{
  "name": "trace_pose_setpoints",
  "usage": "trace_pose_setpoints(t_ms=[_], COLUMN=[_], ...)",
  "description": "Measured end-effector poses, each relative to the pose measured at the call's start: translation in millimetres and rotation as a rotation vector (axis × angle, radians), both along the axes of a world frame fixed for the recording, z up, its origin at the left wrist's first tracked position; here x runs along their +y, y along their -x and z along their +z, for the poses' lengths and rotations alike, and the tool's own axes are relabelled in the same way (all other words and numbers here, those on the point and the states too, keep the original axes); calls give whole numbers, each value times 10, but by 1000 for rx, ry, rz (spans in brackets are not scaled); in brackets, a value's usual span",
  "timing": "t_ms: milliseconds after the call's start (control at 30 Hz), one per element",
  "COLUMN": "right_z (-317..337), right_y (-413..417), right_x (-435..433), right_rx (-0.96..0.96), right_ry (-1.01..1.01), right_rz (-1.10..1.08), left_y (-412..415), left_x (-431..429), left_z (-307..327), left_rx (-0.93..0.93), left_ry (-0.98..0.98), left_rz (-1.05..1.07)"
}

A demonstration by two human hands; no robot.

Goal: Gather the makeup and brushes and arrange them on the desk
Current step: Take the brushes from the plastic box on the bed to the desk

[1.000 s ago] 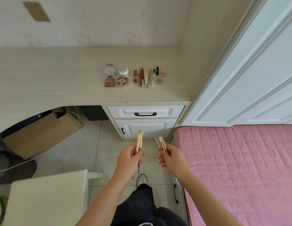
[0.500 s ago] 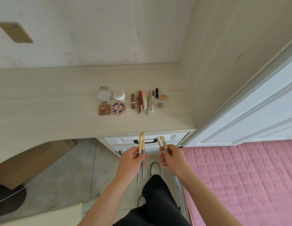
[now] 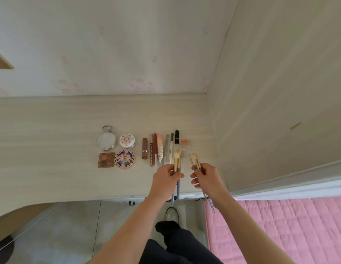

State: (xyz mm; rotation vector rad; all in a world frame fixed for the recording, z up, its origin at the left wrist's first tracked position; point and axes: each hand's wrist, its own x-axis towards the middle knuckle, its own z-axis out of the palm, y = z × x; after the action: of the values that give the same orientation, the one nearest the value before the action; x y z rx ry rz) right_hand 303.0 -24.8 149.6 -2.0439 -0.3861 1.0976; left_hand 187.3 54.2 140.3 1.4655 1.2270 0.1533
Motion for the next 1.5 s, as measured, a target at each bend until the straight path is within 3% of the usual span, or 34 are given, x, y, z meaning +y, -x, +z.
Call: trace_pose_setpoints(t_ms=[533,833,1000,1167,1500], right_z=[-372,-773,-649,-646,-685], right_y=[-756,-977,-987,-1037,-1062], right_x=[698,665,700,690,658], right_rx=[-83,-148,-179,-347,-468], right_ry=[130,243,228,235,233], right_rz=[-166,-84,-55,-18,45], left_y=[-970,-1173,-1277,-1344,-1420], left_x=[493,490,422,375,332], left_z=[-370,-537,-594,-617,-644], left_rx=[145,183,223,206,213], left_ry=[-22,-67,-148,-149,-175], left_rz=[-153,-221,-238,-207,-155])
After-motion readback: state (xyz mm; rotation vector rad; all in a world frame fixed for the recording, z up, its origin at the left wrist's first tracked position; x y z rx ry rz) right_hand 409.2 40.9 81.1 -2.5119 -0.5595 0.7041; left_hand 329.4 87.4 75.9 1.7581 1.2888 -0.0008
